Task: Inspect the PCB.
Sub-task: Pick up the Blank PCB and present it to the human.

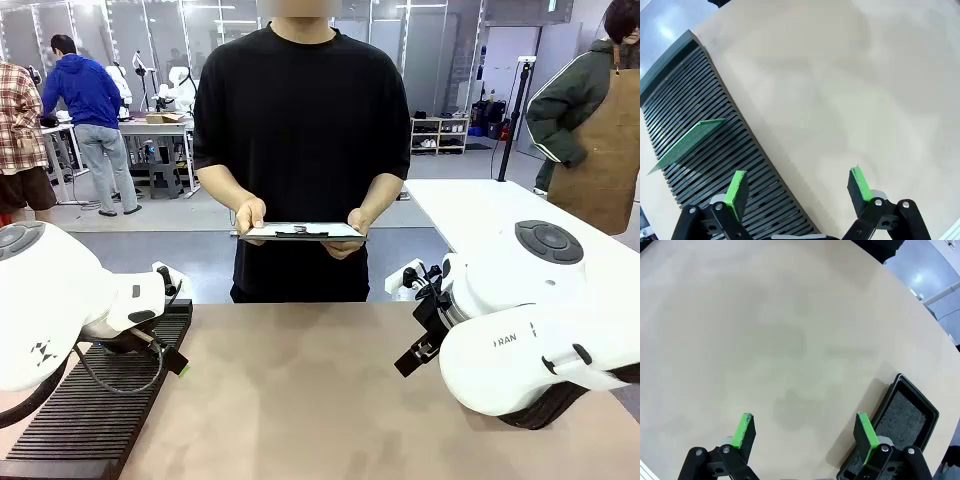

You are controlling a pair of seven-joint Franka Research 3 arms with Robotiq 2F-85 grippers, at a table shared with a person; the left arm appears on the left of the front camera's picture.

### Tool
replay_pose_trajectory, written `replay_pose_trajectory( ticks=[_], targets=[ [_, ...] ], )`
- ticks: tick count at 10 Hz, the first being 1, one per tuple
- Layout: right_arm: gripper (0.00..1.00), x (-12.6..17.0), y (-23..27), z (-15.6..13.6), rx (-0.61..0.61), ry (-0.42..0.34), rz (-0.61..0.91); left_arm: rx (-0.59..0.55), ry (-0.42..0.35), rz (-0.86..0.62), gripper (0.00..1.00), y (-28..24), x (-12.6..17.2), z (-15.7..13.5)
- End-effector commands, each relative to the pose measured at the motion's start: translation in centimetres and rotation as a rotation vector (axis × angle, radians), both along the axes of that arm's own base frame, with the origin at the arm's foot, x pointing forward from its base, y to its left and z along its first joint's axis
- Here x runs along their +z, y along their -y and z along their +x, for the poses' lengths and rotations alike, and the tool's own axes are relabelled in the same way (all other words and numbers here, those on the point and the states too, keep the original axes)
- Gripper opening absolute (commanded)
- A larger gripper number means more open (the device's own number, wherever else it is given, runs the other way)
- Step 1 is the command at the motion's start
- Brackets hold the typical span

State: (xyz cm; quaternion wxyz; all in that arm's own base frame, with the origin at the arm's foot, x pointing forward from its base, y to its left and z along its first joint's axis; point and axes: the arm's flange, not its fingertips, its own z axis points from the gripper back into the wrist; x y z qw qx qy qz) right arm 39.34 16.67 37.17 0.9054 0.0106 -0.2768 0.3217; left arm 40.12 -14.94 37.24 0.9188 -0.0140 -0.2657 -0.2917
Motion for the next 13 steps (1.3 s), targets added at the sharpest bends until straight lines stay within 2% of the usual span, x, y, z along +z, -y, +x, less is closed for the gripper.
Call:
replay_pose_trajectory(
  ticks=[1,11,12,13],
  targets=[
    [1.00,0.0,0.0,0.0,0.000,0.000,0.000,0.000,0.000,0.000,1.00,0.0,0.0,0.0],
    [1.00,0.0,0.0,0.0,0.001,0.001,-0.001,-0.001,0.000,0.000,1.00,0.0,0.0,0.0],
    [1.00,2.8,0.5,-0.4,-0.020,0.019,-0.002,-0.025,-0.008,0.007,1.00,0.3,2.9,0.1],
    [1.00,5.8,1.3,-0.6,-0.004,-0.019,0.055,-0.029,-0.030,0.000,1.00,-0.1,5.9,0.1]
  ],
)
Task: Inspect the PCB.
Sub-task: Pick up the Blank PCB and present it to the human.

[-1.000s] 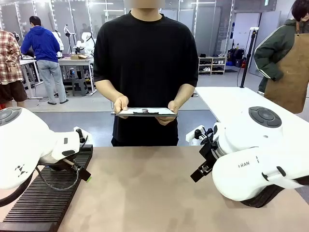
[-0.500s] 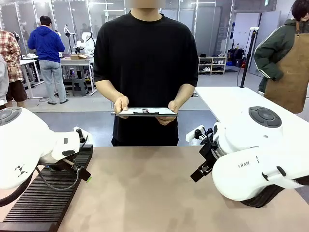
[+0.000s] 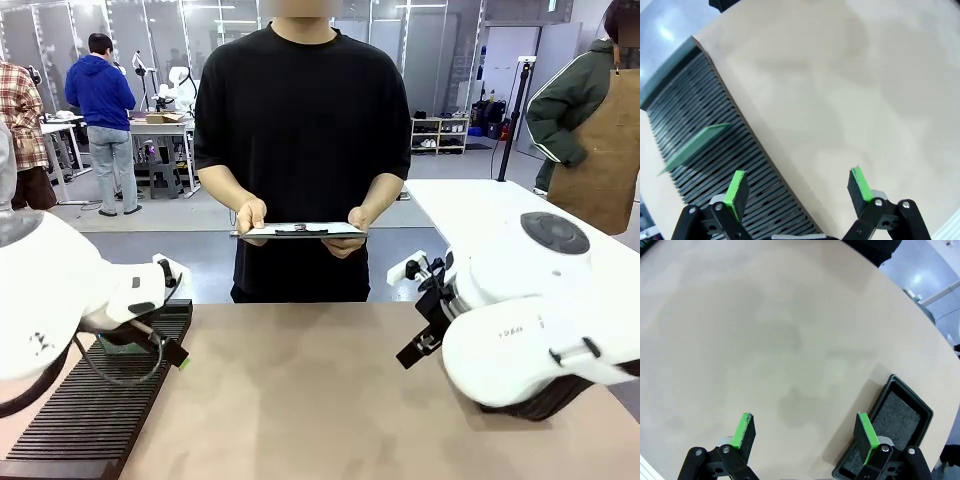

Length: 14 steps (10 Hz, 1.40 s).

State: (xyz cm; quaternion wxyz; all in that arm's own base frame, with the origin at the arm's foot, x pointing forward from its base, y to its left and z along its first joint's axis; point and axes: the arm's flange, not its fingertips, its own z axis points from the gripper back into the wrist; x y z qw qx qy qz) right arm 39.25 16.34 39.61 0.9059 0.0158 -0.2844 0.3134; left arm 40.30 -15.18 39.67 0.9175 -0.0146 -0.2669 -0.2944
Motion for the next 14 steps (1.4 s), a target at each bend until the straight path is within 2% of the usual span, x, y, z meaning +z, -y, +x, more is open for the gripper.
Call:
replay_pose_trajectory(
  ticks=[1,2,3,4,5,6,7,9,11,14],
  targets=[
    [1.00,5.6,1.8,-0.8,0.035,-0.054,0.076,-0.030,-0.087,-0.013,1.00,-0.8,5.5,-0.4],
    [1.00,9.3,3.7,-1.4,0.027,-0.086,0.133,-0.029,-0.160,-0.051,1.00,-1.7,8.8,-0.8],
    [1.00,11.6,5.1,-2.4,0.019,-0.090,0.165,-0.038,-0.218,-0.110,1.00,-2.6,10.9,-1.4],
    [1.00,14.2,7.2,-3.7,0.010,-0.149,0.254,-0.058,-0.258,-0.197,1.00,-4.1,13.6,-2.3],
    [1.00,16.3,9.6,-5.5,0.039,-0.210,0.396,-0.097,-0.343,-0.258,1.00,-6.4,16.1,-4.0],
    [1.00,17.7,12.4,-7.3,0.043,-0.271,0.437,-0.130,-0.381,-0.391,1.00,-9.5,18.6,-5.8],
    [1.00,18.4,16.2,-9.2,0.043,-0.326,0.519,-0.173,-0.382,-0.522,1.00,-13.5,20.5,-7.9],
    [1.00,17.6,21.5,-11.6,-0.001,-0.319,0.604,-0.171,-0.343,-0.730,1.00,-19.9,20.5,-11.9],
    [1.00,16.2,25.7,-14.1,-0.059,-0.334,0.681,-0.062,-0.301,-0.827,1.00,-24.9,18.5,-15.7],
    [1.00,15.2,29.8,-17.0,-0.138,-0.255,0.768,0.048,-0.239,-0.913,1.00,-28.4,15.7,-18.7]
  ],
)
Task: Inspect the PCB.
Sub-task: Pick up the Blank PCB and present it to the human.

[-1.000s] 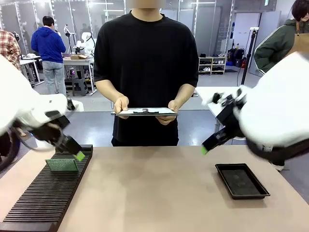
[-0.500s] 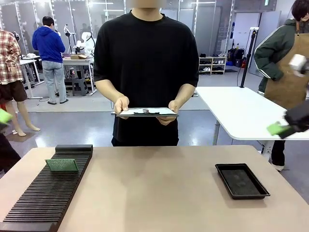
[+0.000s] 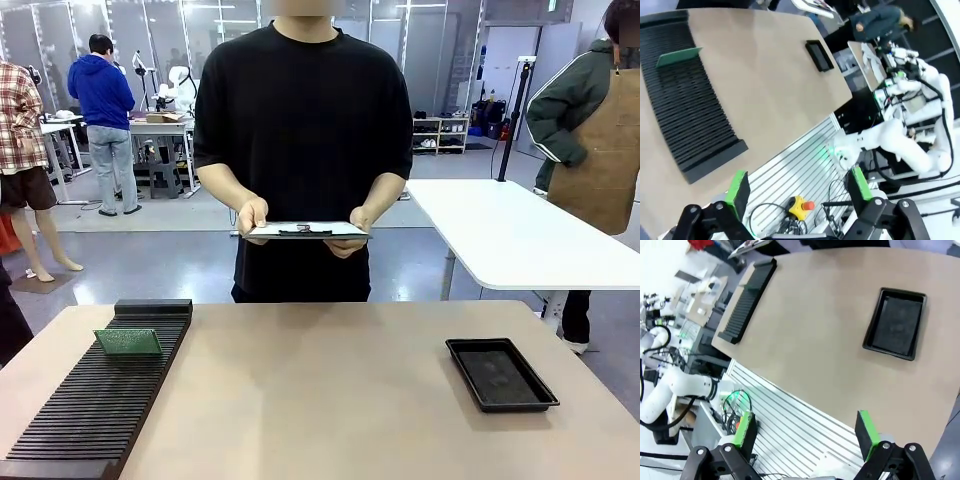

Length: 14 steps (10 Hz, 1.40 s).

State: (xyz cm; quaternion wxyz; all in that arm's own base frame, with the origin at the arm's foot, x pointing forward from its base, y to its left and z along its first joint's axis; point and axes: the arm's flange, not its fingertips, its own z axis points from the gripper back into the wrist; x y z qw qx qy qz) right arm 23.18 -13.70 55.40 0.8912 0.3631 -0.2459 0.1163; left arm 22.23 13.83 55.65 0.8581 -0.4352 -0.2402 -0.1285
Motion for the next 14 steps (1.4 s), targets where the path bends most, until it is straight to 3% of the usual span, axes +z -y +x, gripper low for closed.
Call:
replay_pose_trajectory(
  ticks=[1,6,14],
  targets=[
    [1.00,-1.1,0.4,-1.7,-0.030,0.037,0.040,0.069,0.039,-0.035,1.00,-0.3,-0.4,-1.8],
    [1.00,-1.5,1.2,-2.9,-0.083,0.045,0.048,0.187,0.012,0.029,1.00,-0.7,0.3,-3.4],
    [1.00,-0.7,2.0,-2.6,-0.097,0.022,0.045,0.159,0.024,0.023,1.00,-1.7,0.3,-3.5]
  ],
)
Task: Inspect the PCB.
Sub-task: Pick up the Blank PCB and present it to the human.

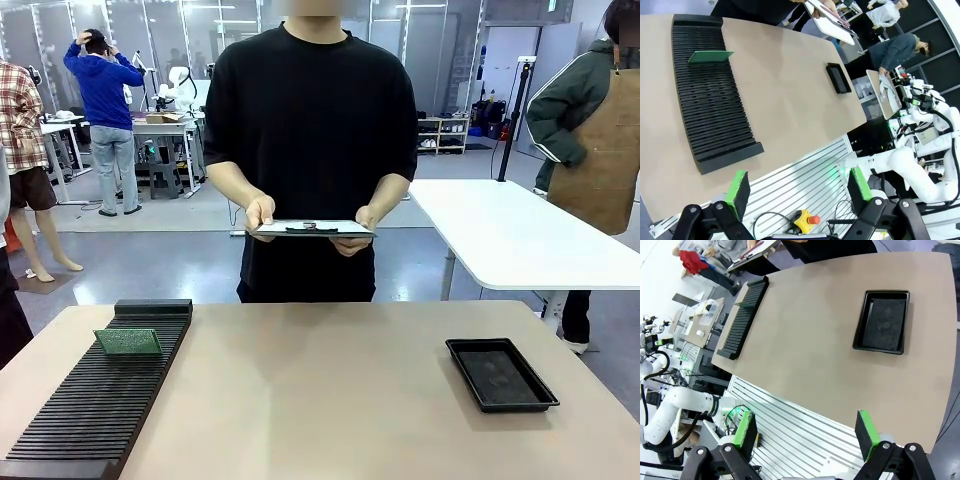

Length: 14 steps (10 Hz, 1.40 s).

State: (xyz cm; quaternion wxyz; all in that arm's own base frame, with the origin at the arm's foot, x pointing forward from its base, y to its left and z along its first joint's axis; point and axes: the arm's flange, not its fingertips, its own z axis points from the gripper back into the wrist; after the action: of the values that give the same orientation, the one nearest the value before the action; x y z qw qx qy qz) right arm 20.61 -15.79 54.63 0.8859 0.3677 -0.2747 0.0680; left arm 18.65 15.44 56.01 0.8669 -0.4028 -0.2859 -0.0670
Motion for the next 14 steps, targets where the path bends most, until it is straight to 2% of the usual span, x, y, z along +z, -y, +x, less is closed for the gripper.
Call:
replay_pose_trajectory(
  ticks=[1,2,3,5,8,10,11,13,14],
  targets=[
    [1.00,0.1,-0.1,0.0,0.006,0.005,0.002,0.000,0.000,0.000,1.00,0.0,0.0,0.0],
    [1.00,0.1,-0.1,0.0,0.006,0.005,0.002,-0.071,0.066,0.110,1.00,2.0,1.9,-0.1],
    [1.00,0.1,-0.1,0.0,0.006,0.005,0.002,-0.142,0.095,0.288,1.00,4.7,3.5,1.0],
    [1.00,0.1,-0.1,0.0,0.006,0.005,0.002,-0.288,0.145,0.593,1.00,10.4,4.6,5.0],
    [1.00,0.1,-0.1,0.0,0.006,0.005,0.002,-0.528,0.277,0.953,1.00,15.4,1.3,10.2],
    [1.00,0.1,-0.1,0.0,0.006,0.005,0.002,-0.656,0.339,0.996,1.00,17.5,-2.3,12.3],
    [1.00,0.1,-0.1,0.0,0.006,0.005,0.002,-0.645,0.345,1.027,1.00,17.7,-3.3,13.0],
    [1.00,0.1,-0.1,0.0,0.006,0.005,0.002,-0.620,0.340,0.989,1.00,17.5,-3.3,13.3],
    [1.00,0.1,-0.1,0.0,0.006,0.005,0.002,-0.647,0.343,0.972,1.00,17.2,-3.1,13.0]
  ],
)
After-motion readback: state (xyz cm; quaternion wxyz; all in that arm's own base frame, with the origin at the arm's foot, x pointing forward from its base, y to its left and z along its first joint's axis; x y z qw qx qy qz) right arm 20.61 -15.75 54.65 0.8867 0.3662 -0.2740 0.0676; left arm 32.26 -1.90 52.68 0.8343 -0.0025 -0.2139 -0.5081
